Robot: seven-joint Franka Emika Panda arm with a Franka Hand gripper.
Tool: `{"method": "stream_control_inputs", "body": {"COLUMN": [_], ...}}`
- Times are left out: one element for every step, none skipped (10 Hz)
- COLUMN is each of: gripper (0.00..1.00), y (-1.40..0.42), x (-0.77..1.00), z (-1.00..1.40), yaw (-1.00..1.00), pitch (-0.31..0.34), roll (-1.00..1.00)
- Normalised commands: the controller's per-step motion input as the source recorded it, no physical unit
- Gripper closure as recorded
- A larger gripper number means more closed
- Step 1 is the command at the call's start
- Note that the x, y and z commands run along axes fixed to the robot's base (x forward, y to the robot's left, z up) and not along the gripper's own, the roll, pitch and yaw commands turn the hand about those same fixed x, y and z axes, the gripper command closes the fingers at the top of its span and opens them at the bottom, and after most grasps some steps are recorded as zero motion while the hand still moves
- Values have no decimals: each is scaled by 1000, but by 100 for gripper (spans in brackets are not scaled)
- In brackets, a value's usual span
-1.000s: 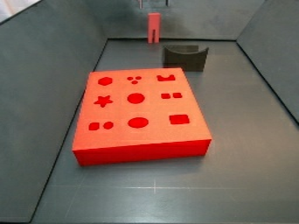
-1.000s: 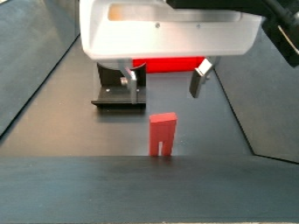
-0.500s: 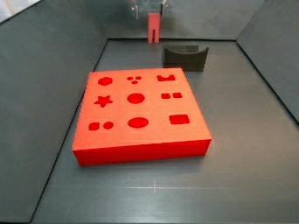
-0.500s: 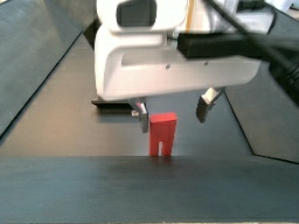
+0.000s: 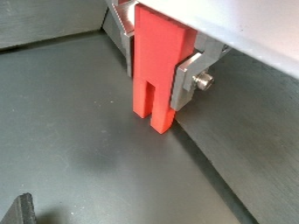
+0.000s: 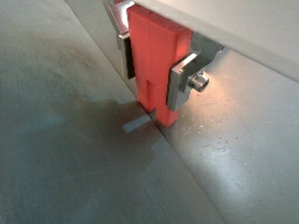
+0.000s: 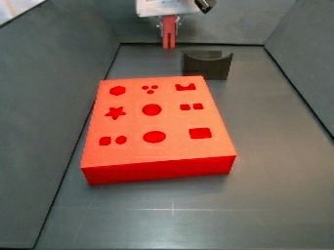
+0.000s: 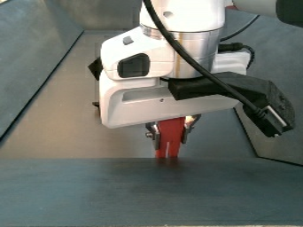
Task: Pick up the double-square object. Move up. Move to above the board. Insert the double-square object.
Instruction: Pick up the double-square object, then move up.
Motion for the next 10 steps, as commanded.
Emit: {"method": "stream_control_inputs", "body": {"gripper": [100,100,100,100,100,100,100,100,100,100], "y": [0,0,0,0,0,0,0,0,0,0], "x": [0,0,0,0,0,0,0,0,0,0], "z": [0,0,0,0,0,0,0,0,0,833], "yaw": [0,0,0,0,0,0,0,0,0,0], "pitch": [0,0,0,0,0,0,0,0,0,0], "roll": [0,0,0,0,0,0,0,0,0,0]}}
